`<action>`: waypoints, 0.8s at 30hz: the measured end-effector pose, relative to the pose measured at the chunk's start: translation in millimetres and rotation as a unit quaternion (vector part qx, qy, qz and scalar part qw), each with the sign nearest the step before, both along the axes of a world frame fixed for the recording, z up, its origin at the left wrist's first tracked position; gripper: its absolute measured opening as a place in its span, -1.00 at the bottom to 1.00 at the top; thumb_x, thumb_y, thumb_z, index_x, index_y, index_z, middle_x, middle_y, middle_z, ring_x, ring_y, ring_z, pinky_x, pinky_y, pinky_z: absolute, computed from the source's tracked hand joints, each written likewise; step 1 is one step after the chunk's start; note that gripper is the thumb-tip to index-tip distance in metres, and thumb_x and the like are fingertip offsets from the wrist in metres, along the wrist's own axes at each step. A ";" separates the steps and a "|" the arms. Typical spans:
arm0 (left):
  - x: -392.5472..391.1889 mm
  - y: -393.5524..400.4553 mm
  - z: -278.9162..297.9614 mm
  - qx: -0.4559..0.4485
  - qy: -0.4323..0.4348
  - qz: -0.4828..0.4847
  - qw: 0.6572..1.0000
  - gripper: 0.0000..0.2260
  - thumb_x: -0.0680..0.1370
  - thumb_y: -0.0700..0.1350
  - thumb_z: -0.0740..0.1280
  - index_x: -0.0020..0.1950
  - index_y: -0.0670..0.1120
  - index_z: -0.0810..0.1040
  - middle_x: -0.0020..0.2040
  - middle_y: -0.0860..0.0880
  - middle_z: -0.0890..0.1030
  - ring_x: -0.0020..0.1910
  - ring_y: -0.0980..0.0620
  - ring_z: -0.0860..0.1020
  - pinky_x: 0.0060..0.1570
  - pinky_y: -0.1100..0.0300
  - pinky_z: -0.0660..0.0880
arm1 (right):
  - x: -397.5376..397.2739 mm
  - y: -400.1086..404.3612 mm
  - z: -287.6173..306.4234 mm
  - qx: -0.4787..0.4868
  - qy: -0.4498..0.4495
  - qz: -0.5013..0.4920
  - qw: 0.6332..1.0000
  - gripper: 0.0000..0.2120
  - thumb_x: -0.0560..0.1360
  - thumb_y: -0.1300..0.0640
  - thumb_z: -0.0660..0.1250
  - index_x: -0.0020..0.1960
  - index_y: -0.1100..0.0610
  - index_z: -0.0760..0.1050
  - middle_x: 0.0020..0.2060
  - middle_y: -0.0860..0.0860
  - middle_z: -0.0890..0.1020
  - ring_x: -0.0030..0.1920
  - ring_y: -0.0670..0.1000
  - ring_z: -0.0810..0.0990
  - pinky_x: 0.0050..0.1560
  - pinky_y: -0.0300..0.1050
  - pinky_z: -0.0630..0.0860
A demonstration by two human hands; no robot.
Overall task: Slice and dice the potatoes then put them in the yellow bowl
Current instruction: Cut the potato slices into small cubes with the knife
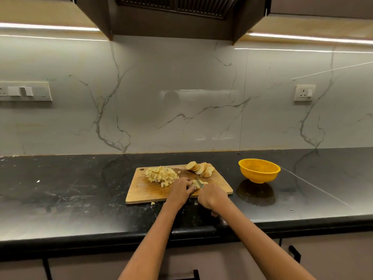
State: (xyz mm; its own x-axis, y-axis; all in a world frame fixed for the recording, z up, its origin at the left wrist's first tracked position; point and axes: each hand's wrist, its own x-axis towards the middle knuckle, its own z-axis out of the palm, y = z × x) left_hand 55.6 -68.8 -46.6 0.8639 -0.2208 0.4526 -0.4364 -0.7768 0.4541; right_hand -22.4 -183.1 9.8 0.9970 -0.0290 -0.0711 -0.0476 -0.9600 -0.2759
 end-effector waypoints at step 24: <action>-8.5 -0.6 0.2 -0.051 -0.009 0.033 0.998 -0.69 0.55 -0.07 0.31 0.20 -0.23 0.56 0.22 -0.14 0.56 0.24 -0.07 0.46 0.22 0.16 0.28 | -25.6 -7.5 -15.7 0.033 -0.094 -0.038 0.994 -0.65 0.64 0.04 0.06 0.20 0.25 0.48 0.14 0.14 0.59 0.16 0.13 0.56 0.08 -0.05 0.47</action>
